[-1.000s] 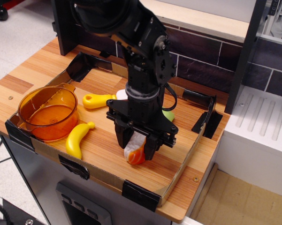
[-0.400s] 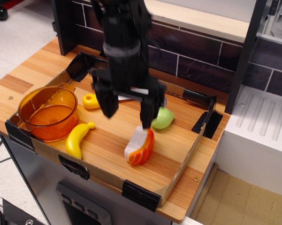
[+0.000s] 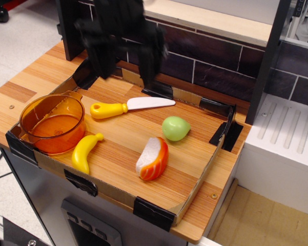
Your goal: Take sushi out of pot
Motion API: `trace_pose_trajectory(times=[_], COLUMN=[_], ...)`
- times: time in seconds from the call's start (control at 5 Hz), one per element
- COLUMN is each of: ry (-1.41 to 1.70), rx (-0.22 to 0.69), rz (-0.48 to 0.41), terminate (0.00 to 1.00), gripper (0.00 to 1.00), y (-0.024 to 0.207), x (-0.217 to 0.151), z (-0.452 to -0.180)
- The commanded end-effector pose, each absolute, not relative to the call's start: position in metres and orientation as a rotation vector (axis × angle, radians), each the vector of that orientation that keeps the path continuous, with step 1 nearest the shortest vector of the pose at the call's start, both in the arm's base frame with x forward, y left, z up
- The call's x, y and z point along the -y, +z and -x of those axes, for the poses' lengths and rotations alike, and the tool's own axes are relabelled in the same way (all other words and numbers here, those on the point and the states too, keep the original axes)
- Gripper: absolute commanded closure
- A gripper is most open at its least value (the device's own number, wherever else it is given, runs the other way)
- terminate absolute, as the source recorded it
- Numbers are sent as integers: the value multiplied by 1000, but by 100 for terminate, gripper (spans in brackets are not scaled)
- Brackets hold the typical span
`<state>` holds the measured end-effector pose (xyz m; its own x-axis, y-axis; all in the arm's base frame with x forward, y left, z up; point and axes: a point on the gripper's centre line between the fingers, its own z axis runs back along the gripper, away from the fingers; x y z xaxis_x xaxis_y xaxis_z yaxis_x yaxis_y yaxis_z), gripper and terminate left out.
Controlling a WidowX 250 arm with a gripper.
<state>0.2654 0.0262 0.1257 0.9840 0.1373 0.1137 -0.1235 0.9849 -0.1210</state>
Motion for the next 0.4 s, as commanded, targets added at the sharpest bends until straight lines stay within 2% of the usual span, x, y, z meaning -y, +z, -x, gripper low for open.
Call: trace_pose_trajectory(times=[0.0, 0.2], ry=[129, 129], rx=[158, 158], rz=[87, 87], terminate=[0, 100], gripper=[0, 0], y=[143, 143], x=[-50, -50], z=[-273, -273])
